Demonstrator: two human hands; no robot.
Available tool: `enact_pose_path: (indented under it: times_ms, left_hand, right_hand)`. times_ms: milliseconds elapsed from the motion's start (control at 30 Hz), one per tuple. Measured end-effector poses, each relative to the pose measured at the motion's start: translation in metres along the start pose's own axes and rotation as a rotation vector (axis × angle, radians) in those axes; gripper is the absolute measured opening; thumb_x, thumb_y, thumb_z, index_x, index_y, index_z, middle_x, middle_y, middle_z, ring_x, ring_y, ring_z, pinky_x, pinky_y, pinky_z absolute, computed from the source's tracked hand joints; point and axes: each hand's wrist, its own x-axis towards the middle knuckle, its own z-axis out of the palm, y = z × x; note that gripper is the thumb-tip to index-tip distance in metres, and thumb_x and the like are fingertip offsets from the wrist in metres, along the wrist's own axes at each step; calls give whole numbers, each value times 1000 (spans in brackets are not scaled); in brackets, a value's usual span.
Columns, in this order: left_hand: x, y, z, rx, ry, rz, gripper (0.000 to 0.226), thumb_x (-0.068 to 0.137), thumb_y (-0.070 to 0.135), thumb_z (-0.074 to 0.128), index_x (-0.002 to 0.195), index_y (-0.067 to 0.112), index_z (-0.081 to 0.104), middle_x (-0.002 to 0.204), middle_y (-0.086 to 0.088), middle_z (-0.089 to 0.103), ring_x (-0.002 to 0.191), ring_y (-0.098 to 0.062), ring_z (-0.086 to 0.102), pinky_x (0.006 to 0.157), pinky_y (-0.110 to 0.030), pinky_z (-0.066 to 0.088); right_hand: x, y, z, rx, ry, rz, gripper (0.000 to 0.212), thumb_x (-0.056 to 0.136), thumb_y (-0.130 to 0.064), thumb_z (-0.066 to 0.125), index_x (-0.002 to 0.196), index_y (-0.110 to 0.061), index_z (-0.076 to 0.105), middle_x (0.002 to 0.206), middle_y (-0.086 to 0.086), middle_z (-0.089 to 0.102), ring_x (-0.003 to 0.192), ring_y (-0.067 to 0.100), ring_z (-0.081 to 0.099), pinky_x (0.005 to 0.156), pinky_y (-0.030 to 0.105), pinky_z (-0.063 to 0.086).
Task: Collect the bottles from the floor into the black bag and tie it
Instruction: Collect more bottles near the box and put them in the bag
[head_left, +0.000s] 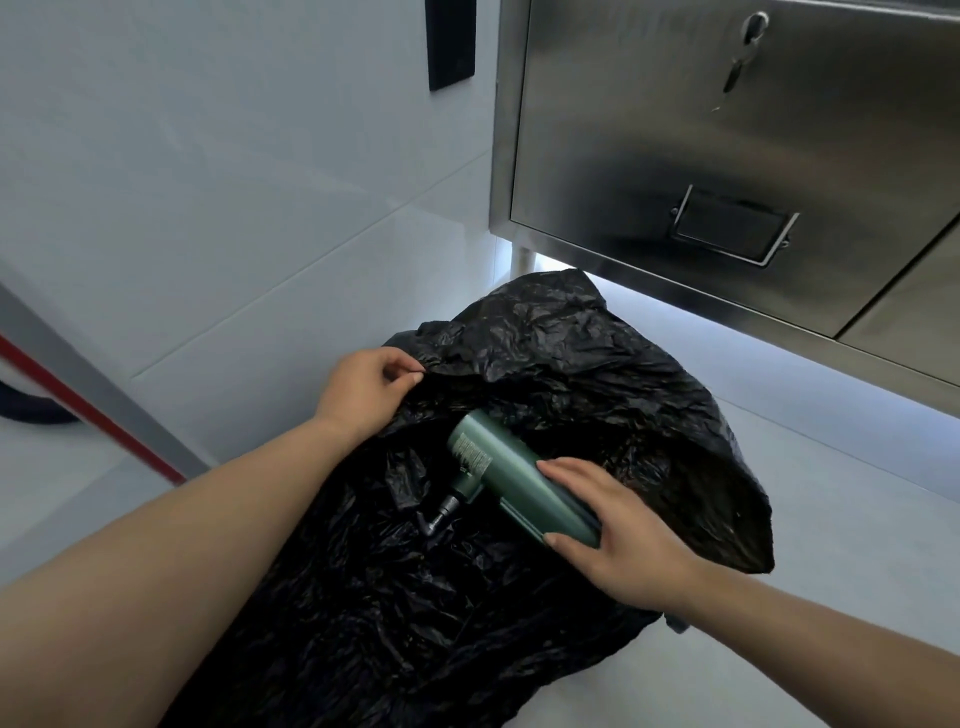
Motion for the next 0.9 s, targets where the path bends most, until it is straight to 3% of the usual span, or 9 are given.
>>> enact_pose_path:
  times_ms: [133,233,367,433,567,767,900]
  left_hand:
    - [0,8,-2,-20,73,22,4,81,22,69,81,27,71,68,10,62,56,3,50,63,-22,38]
    - [0,12,-6,-26,106,13,5,82,24,68,80,29,69,68,14,60,57,2,51,61,-19,37]
    - [1,15,-10,-30,150,-3,9,82,24,68,78,31,66,74,8,65,63,-10,58,64,-21,38]
    - [0,14,-11,-38,149,-17,9,82,23,67,78,31,66,75,8,65,64,-12,59,61,-19,39]
    - [-5,9,-7,13,85,-12,5,82,23,68,81,29,68,68,18,60,60,1,54,59,-13,35]
    - [-8,16,11,90,-52,36,8,82,22,68,80,29,66,65,20,58,59,3,53,53,-7,32]
    - [-10,29,25,66,-107,82,11,80,22,69,84,31,64,75,12,63,66,-7,58,68,-25,47]
  right_hand:
    - [-7,9,18,-35,-84,42,67,84,-40,62,142,-34,29,141,-17,29,128,-2,29,98,-1,14]
    - [10,9,19,-60,-87,49,68,83,-35,64,143,-27,32,144,-7,32,132,10,33,104,7,18]
    - [44,4,3,-202,77,3,64,84,-31,65,141,-21,37,149,1,32,135,20,32,111,30,27]
    - [48,5,-8,-210,147,-3,62,83,-33,66,139,-21,41,147,-1,35,134,16,35,107,23,26]
    - [32,15,-33,-154,235,22,54,81,-31,69,131,-21,50,137,-4,46,126,10,43,102,13,28]
    - [16,38,-71,-148,393,89,47,80,-27,71,124,-19,57,128,-3,53,119,12,49,100,30,42]
    - [5,58,-81,-156,489,159,47,79,-28,72,123,-19,57,126,-3,54,116,11,50,100,25,39]
